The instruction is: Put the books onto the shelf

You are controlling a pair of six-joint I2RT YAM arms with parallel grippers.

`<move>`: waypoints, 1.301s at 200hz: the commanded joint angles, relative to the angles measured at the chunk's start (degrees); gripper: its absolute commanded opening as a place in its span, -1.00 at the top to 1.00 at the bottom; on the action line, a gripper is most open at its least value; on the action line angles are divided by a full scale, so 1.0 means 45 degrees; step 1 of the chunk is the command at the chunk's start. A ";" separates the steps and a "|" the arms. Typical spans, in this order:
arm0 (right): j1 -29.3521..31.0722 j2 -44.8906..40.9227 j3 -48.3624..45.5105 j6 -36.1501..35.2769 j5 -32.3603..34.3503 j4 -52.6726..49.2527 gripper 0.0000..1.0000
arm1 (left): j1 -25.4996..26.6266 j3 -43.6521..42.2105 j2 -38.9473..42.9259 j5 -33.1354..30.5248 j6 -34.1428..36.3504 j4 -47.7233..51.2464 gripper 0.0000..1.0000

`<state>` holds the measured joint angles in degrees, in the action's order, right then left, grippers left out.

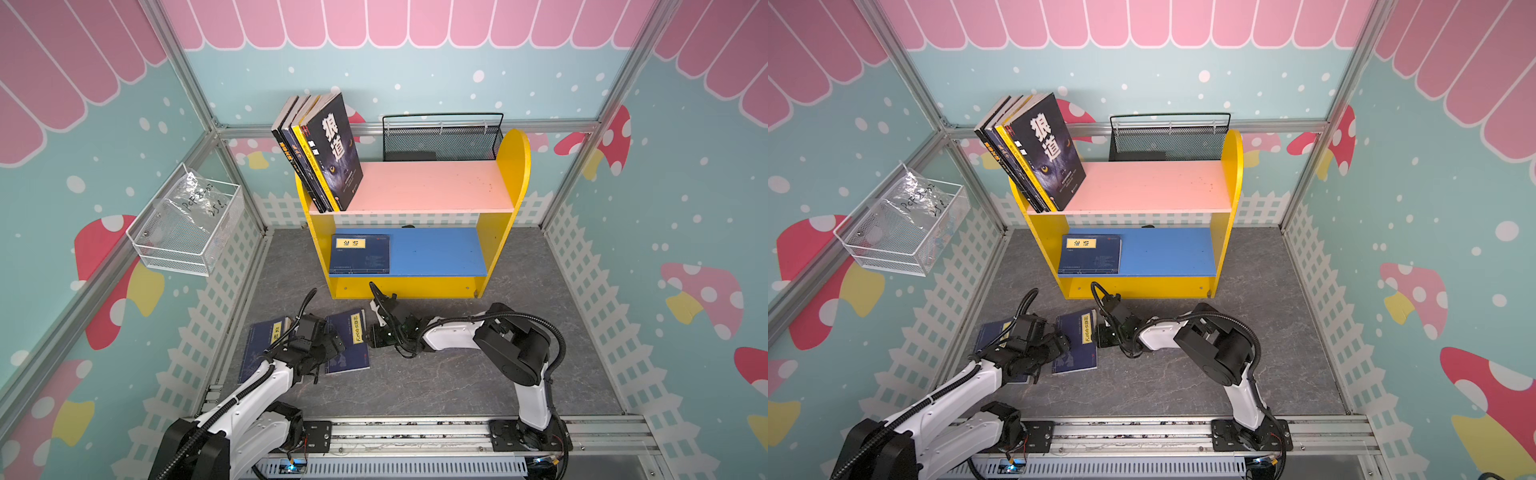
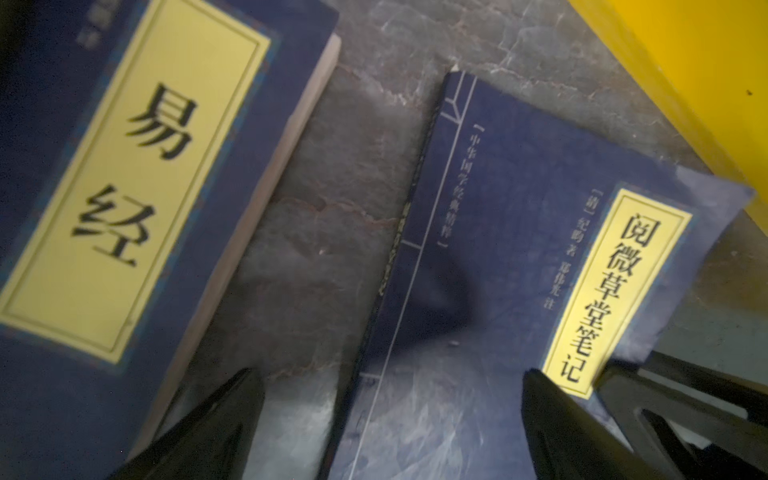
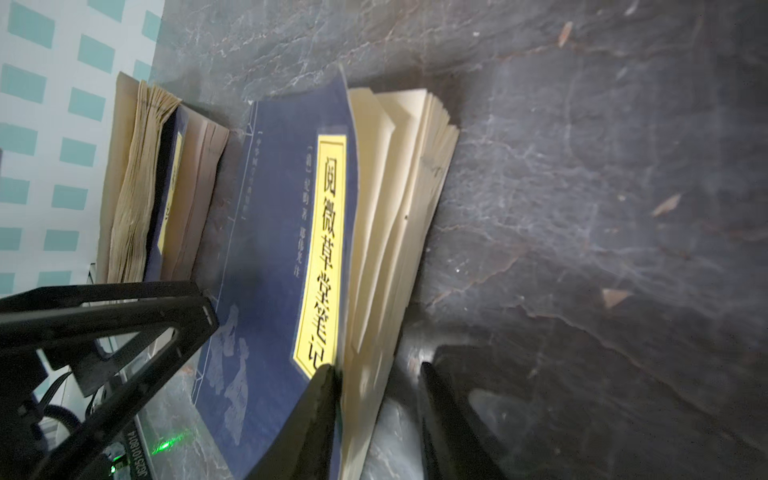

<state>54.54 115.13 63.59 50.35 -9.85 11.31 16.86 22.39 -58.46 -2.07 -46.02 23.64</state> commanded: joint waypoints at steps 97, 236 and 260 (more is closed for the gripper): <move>0.0047 0.2159 -0.0242 -0.0251 0.0014 -0.2415 0.48 | -0.0105 -0.1587 0.1794 0.5937 -0.3832 -0.8222 -0.99; -0.0128 0.2141 -0.0382 -0.0329 -0.0747 -0.1782 0.49 | -0.0290 -0.1759 0.1740 0.4410 -0.2701 -0.4338 -0.48; -0.0235 0.1721 -0.0316 -0.0368 -0.0806 -0.1777 0.48 | -0.0285 -0.1678 0.1723 0.4279 -0.2577 -0.4250 -0.02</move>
<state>52.64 119.48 65.69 48.86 -11.14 17.45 15.51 12.58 -50.78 18.57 -59.22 3.31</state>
